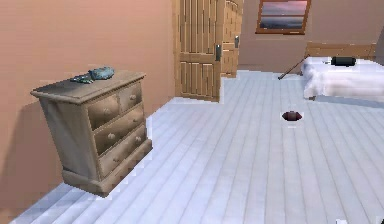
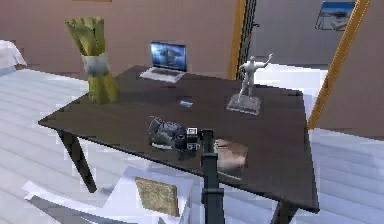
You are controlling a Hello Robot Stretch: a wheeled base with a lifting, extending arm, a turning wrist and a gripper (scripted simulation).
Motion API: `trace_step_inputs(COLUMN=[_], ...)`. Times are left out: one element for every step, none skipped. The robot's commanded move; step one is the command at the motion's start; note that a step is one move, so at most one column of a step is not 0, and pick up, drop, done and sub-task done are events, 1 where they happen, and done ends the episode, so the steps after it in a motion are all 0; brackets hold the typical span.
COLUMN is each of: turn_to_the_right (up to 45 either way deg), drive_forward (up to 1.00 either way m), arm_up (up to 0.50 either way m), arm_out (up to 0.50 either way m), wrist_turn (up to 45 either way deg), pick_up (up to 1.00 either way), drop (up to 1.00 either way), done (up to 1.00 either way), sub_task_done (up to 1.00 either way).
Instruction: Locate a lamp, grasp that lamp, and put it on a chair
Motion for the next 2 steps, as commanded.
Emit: trace_step_inputs(turn_to_the_right=[0.0, 0.0], drive_forward=[0.00, 0.00], arm_up=[0.10, 0.18], arm_out=[0.00, 0.00], wrist_turn=[0.0, 0.0], pick_up=[0.00, 0.00], drop=[0.00, 0.00], done=[0.00, 0.00], sub_task_done=[0.00, 0.00])
